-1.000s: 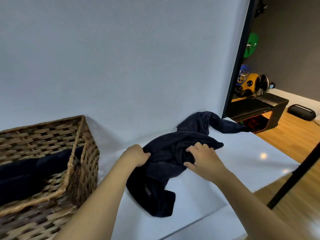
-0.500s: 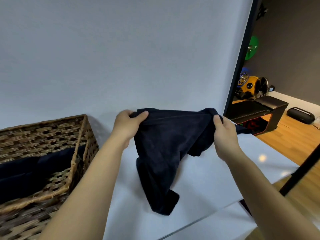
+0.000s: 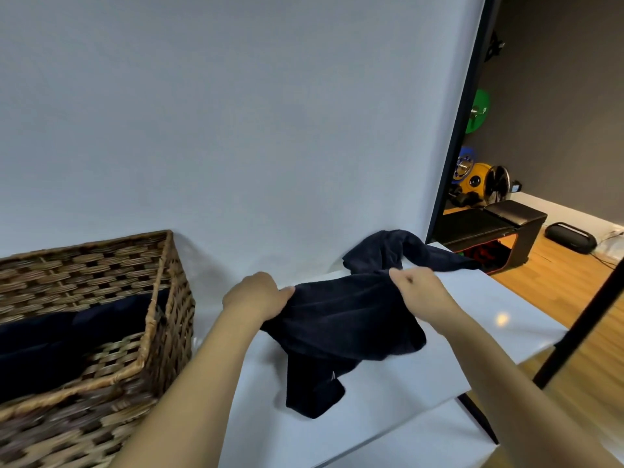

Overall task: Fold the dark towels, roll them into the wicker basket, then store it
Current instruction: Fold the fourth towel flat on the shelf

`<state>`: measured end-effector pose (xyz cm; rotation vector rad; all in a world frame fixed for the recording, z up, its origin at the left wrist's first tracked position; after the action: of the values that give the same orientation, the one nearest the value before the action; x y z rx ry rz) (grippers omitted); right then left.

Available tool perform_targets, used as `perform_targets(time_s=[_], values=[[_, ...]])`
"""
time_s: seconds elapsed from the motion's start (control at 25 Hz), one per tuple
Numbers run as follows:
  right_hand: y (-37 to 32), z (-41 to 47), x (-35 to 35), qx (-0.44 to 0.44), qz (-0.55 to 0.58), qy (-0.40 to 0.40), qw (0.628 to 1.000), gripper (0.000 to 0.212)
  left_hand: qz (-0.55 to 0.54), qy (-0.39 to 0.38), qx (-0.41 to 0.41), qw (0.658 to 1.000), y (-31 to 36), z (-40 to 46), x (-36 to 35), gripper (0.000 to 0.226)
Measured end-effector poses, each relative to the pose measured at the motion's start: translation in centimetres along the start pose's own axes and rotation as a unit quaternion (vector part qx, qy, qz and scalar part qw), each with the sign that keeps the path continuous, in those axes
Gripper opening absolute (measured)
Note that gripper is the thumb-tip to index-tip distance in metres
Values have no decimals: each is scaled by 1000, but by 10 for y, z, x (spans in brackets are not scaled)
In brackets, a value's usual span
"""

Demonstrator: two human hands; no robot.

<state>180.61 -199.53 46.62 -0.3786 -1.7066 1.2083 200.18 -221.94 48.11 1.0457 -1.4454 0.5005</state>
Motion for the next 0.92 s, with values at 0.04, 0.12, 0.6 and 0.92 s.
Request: perform_targets(time_s=[0.04, 0.12, 0.6, 0.92], values=[[-10, 1, 2, -32, 188, 12, 982, 35, -72, 32, -33, 996, 8, 0, 12, 52], [-30, 0, 10, -67, 401, 50, 912, 32, -264, 109, -94, 954, 21, -5, 42, 47], [-1, -47, -9, -81, 187, 66, 977, 32, -87, -24, 14, 996, -45, -22, -39, 41], [-61, -125, -75, 279, -115, -116, 946, 26, -326, -91, -150, 929, 14, -80, -10, 54]])
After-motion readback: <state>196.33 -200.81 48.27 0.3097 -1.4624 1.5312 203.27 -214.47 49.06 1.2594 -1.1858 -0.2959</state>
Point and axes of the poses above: each hand's wrist, its own z-axis towards the middle knuckle, its own x-axis out of the back of the hand, y = z × x, the point moved 4 cm from there along z, towards the middle knuckle, and after that the axes turned 4 degrees about x, right-handed, at the moved point
